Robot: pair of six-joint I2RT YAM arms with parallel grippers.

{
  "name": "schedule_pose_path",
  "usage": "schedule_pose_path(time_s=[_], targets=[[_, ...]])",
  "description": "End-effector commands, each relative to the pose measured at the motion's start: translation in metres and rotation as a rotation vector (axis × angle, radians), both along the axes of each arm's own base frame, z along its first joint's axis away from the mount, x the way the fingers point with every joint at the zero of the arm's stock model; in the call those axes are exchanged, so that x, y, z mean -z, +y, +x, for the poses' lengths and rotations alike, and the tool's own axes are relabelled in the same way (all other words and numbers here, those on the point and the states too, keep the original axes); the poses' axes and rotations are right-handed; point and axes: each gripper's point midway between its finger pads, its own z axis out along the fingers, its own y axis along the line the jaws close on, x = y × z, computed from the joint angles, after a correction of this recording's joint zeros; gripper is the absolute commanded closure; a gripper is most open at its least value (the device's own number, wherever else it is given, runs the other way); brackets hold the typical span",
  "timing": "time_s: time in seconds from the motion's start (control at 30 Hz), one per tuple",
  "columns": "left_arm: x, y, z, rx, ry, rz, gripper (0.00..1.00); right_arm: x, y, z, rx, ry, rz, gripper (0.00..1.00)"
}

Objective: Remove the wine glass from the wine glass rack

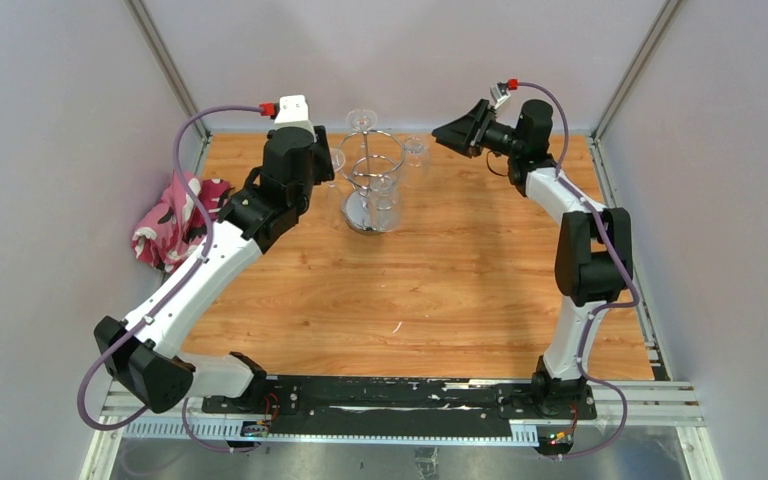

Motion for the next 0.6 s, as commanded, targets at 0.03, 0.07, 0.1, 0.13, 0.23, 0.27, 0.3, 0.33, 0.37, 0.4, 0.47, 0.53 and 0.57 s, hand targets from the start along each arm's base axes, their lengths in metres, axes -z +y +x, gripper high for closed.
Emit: schedule_pose_path(time_s=[0.03, 0.07, 0.1, 0.13, 0.23, 0.27, 0.3, 0.33, 0.37, 0.4, 0.47, 0.53, 0.57], targets=[[-0.011, 0.015, -0.009, -0.055, -0.040, 0.008, 0.45, 0.004, 0.014, -0.009, -0.066, 0.015, 0.022, 0.49], [-0.011, 0.017, -0.010, -0.061, -0.043, 0.009, 0.45, 0.006, 0.015, -0.009, -0.068, 0.021, 0.021, 0.49], [-0.010, 0.018, -0.010, -0.065, -0.041, 0.011, 0.45, 0.008, 0.016, -0.008, -0.068, 0.025, 0.020, 0.49], [-0.011, 0.020, -0.011, -0.068, -0.046, 0.010, 0.45, 0.011, 0.017, -0.008, -0.068, 0.031, 0.017, 0.49], [-0.010, 0.021, -0.012, -0.075, -0.046, 0.016, 0.44, 0.019, 0.021, -0.008, -0.071, 0.049, 0.014, 0.49], [-0.010, 0.022, -0.012, -0.076, -0.045, 0.018, 0.44, 0.021, 0.022, -0.008, -0.071, 0.052, 0.014, 0.49], [-0.009, 0.022, -0.012, -0.076, -0.044, 0.019, 0.44, 0.023, 0.023, -0.007, -0.071, 0.055, 0.014, 0.49], [-0.009, 0.022, -0.012, -0.076, -0.044, 0.021, 0.44, 0.024, 0.024, -0.007, -0.072, 0.059, 0.014, 0.49], [-0.008, 0.022, -0.012, -0.076, -0.042, 0.023, 0.44, 0.026, 0.024, -0.006, -0.072, 0.065, 0.013, 0.49], [-0.008, 0.022, -0.013, -0.078, -0.043, 0.023, 0.44, 0.026, 0.025, -0.005, -0.070, 0.067, 0.015, 0.49], [-0.008, 0.023, -0.013, -0.078, -0.043, 0.024, 0.44, 0.027, 0.027, -0.004, -0.073, 0.071, 0.018, 0.49], [-0.008, 0.024, -0.014, -0.082, -0.046, 0.024, 0.44, 0.026, 0.030, -0.004, -0.079, 0.069, 0.021, 0.49], [-0.008, 0.025, -0.015, -0.084, -0.049, 0.024, 0.44, 0.026, 0.031, -0.003, -0.080, 0.071, 0.022, 0.49]])
